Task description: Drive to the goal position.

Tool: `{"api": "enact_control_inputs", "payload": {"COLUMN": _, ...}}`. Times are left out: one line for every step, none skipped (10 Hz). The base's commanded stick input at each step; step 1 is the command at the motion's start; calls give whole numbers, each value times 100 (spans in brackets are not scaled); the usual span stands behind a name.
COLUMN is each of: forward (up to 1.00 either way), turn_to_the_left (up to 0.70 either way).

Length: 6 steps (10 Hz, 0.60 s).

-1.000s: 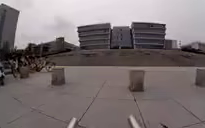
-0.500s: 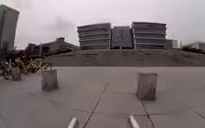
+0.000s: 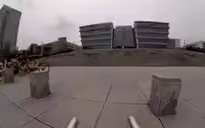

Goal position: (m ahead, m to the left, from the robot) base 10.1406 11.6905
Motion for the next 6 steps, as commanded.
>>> {"api": "enact_control_inputs", "payload": {"forward": 100, "turn_to_the_left": 0}}
{"api": "enact_control_inputs", "payload": {"forward": 100, "turn_to_the_left": 0}}
{"api": "enact_control_inputs", "payload": {"forward": 100, "turn_to_the_left": 0}}
{"api": "enact_control_inputs", "payload": {"forward": 100, "turn_to_the_left": 0}}
{"api": "enact_control_inputs", "payload": {"forward": 100, "turn_to_the_left": 0}}
{"api": "enact_control_inputs", "payload": {"forward": 100, "turn_to_the_left": 0}}
